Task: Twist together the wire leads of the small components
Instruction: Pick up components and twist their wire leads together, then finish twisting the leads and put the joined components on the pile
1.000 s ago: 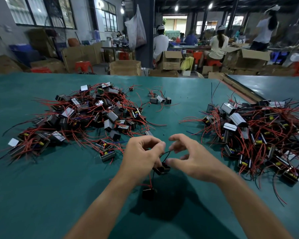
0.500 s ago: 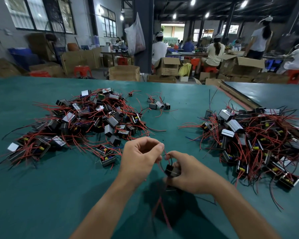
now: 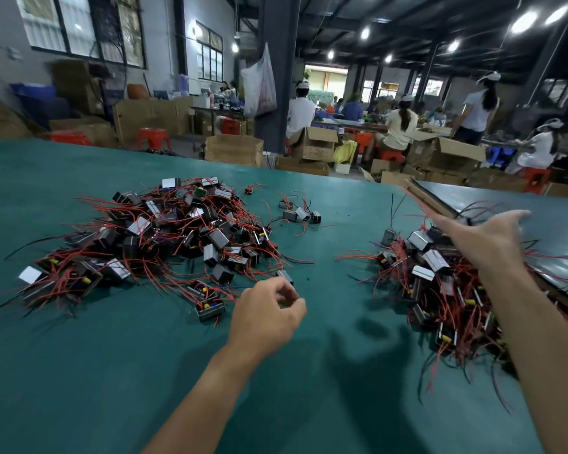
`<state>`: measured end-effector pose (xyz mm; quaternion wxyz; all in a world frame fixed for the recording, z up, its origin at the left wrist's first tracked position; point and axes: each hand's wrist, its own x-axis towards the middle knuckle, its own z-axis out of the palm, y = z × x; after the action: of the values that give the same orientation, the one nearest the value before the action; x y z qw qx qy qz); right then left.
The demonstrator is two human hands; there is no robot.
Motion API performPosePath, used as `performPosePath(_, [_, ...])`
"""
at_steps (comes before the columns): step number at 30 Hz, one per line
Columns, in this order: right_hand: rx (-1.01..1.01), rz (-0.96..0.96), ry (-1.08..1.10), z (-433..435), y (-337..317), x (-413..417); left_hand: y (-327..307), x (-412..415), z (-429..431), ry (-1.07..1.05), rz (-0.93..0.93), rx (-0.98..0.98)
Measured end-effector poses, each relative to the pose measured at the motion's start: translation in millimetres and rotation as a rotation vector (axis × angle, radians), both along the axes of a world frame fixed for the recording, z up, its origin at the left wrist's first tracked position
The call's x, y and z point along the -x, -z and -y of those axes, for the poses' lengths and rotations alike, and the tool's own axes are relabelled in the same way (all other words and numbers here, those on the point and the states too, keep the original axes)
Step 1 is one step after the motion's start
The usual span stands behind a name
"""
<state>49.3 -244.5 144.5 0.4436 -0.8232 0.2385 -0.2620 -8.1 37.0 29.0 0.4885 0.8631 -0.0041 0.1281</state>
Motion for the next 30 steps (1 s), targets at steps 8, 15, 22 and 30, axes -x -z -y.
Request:
performPosePath(8, [0.520, -0.150, -0.496, -105.3, 68.7, 26.9, 12.9, -8.5, -18.2, -0.197, -0.003, -0.549])
performPosePath(15, [0.500, -0.065, -0.785, -141.7, 137.0, 41.7, 16.9, -10.9, -29.3, -0.213, -0.267, -0.679])
performPosePath(22, [0.556, -0.011, -0.893, -135.3, 152.2, 41.2, 6.6, -7.8, -19.8, -0.036, -0.047, -0.522])
performPosePath(30, [0.418, 0.034, -0.784, -125.2, 144.0, 38.6, 10.4, -9.9, -15.0, 0.111, 0.030, -0.261])
